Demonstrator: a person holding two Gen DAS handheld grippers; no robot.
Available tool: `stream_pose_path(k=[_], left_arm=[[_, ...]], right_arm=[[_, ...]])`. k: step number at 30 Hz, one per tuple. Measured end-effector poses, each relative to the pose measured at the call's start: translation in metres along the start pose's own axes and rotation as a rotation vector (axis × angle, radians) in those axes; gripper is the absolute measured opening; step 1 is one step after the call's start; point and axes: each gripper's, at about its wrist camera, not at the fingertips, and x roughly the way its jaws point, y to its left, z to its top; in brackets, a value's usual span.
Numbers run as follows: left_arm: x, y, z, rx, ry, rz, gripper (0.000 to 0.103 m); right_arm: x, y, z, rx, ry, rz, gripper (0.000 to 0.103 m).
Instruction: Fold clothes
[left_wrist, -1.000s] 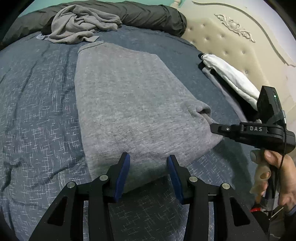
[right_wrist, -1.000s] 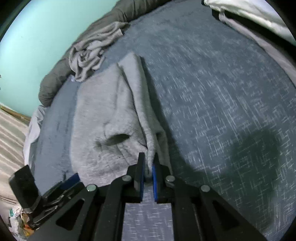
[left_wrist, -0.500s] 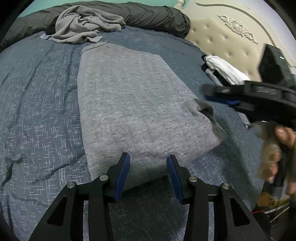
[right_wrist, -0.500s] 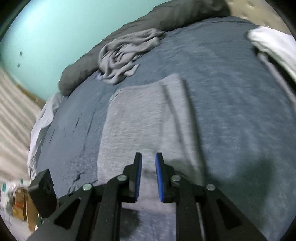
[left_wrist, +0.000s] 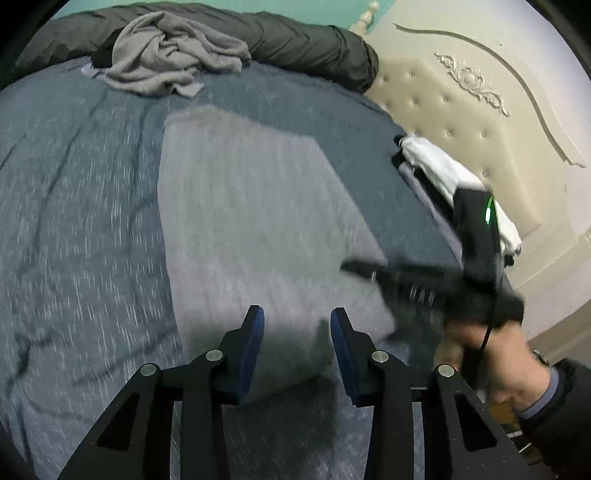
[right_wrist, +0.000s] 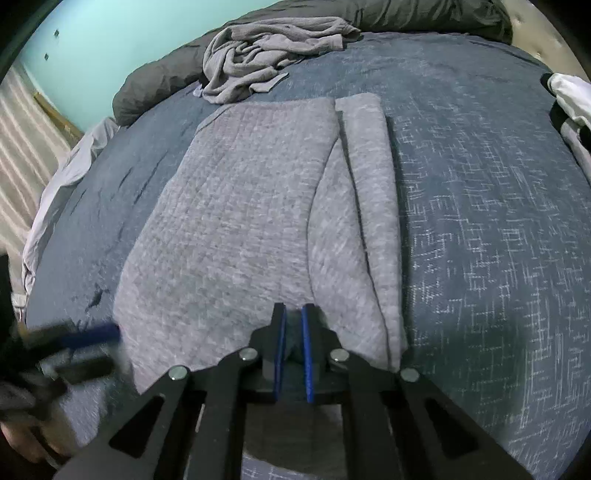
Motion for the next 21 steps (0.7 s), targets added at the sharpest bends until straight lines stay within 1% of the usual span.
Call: stream_pose_path(k=[1,3,4,6,9,12,15,16,17,18,21], left_arm=[[0.001,0.000,0.006,0.008,-0.009,0.007,0.041],[0.011,0.000,0.015,0.020,0.008,0.025,0.041],[0.018,0.001,0.016,0.015,0.026,0.016,0.040],[0.027,-0.001,0.007,0.040,0.061,0.040,0.040],[0.037,0.001,-0.003,0.038,0.087,0.064,0.039],[0.041,0.004,-0.009,0.020,0.085,0.070,0.039],[0.043,0.004,-0.015,0.021,0.078,0.084,0.038],[0.043,0.004,-0.017,0.022,0.076,0.088,0.038],[0.042,0.003,-0.016,0.022,0.078,0.092,0.038],[0.041,0.002,-0.014,0.022,0.080,0.095,0.038],[0.039,-0.001,-0.008,0.022,0.088,0.107,0.039]], right_arm=[[0.001,0.000,-0.001,-0.009,0.003,0.000,0.005],[0.002,-0.002,-0.001,-0.018,0.008,0.001,0.005],[0.003,-0.003,-0.001,-0.015,0.010,0.004,0.005],[0.004,-0.004,0.000,-0.009,0.011,0.007,0.005],[0.002,0.003,0.005,-0.006,0.013,0.005,0.005],[-0.006,0.004,0.008,-0.007,-0.002,-0.016,0.005],[-0.013,0.005,0.006,-0.028,-0.006,-0.082,0.005],[-0.012,0.003,0.004,-0.032,-0.002,-0.089,0.005],[-0.008,-0.001,0.001,-0.029,0.014,-0.089,0.005],[-0.008,-0.003,0.000,-0.016,0.013,-0.083,0.005],[-0.020,-0.003,0.003,0.026,-0.012,-0.070,0.005]])
